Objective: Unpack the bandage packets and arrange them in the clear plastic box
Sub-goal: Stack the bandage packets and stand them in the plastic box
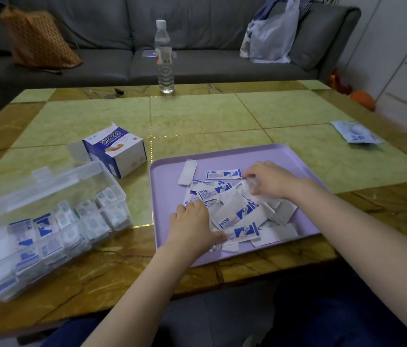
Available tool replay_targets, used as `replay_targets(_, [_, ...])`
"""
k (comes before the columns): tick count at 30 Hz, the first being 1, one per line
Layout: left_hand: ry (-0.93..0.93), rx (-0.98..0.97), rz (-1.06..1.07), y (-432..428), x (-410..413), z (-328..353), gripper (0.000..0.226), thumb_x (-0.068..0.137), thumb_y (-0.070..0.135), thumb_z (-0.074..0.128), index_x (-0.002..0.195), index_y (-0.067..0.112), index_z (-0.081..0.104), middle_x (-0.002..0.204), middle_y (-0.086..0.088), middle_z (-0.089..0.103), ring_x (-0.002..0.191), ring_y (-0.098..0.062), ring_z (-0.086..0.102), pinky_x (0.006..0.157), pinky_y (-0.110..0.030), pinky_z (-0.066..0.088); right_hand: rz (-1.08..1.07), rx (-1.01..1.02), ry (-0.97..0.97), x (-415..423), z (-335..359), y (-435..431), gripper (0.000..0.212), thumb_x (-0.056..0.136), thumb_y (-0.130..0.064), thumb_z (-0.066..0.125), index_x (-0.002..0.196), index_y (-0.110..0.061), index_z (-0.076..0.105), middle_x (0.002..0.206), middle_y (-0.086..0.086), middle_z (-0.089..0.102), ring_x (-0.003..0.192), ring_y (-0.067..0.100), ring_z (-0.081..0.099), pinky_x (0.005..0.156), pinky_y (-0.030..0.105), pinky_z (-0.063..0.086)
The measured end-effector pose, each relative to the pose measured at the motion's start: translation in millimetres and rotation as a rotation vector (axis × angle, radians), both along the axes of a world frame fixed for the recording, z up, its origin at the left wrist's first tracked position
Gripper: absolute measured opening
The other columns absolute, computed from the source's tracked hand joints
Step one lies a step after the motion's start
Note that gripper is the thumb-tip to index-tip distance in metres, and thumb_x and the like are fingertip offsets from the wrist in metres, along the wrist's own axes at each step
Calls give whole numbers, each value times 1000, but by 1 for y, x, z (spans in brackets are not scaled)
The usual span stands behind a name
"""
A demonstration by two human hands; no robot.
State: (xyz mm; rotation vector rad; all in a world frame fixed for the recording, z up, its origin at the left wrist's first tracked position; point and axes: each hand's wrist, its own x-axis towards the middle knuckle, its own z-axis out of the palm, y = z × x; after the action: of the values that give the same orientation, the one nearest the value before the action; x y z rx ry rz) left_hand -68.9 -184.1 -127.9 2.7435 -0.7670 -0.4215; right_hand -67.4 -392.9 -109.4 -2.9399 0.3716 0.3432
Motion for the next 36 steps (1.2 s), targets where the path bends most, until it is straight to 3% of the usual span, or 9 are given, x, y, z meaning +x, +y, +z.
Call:
replay_targets(3, [2,-2,1,-1,1,0,63,76,53,66,118,11,44,118,-4,50,109,-24,42,92,-34,37,-72,50,-28,-3,0,-2,33,82,-22,68,112,-16,58,115,6,58,116,24,43,88,33,39])
replay_targets(5, [8,-4,1,-1,1,1,61,76,52,66,116,11,45,115,-4,51,108,-25,43,89,-34,36,-75,55,-49,-5,-2,-4,14,81,-24,68,88,-15,61,94,5,60,98,26,51,69,32,39])
replay_targets(7, [11,-13,4,-1,1,1,56,77,51,66,111,11,46,111,-4,53,105,-25,45,86,-34,37,-65,33,-95,-9,-4,-4,21,83,-25,65,70,-15,52,79,3,54,83,25,49,55,29,31])
replay_targets(12, [25,-59,5,-1,1,-2,44,80,47,64,102,12,50,105,-6,58,100,-25,49,74,-33,38,-116,28,-396,-19,1,10,14,95,-23,50,97,-9,53,92,10,63,79,28,52,61,32,33])
replay_targets(18, [142,-210,71,4,7,-2,26,89,38,54,87,12,53,83,-3,57,79,-23,53,61,-29,38,-36,121,-657,-25,12,45,16,99,-16,42,102,-4,53,86,13,63,76,31,53,59,33,29])
replay_targets(23, [193,-343,123,17,17,5,35,90,24,54,60,14,41,59,-1,46,64,-23,47,50,-28,31,121,303,-674,-33,2,80,21,96,-18,49,101,-24,68,95,-3,69,92,20,61,74,32,45])
replay_targets(29, [349,-597,268,29,27,14,24,94,10,44,74,9,57,70,-7,57,52,-15,55,42,-16,42,304,402,-551,-35,-22,94,32,95,-13,49,125,-13,60,132,3,56,124,19,48,106,26,34])
replay_targets(32, [481,-731,359,32,25,20,29,95,7,39,75,12,59,72,-6,60,55,-16,57,53,-24,46,341,457,-464,-36,-28,97,40,98,-11,42,137,-16,45,145,3,41,134,16,33,107,14,20])
replay_targets(36, [579,-864,381,37,22,27,33,100,24,34,91,11,63,81,-10,66,64,-17,60,58,-24,49,294,548,-553,-37,-29,96,41,95,0,43,131,-17,54,140,5,46,130,15,40,105,16,30])
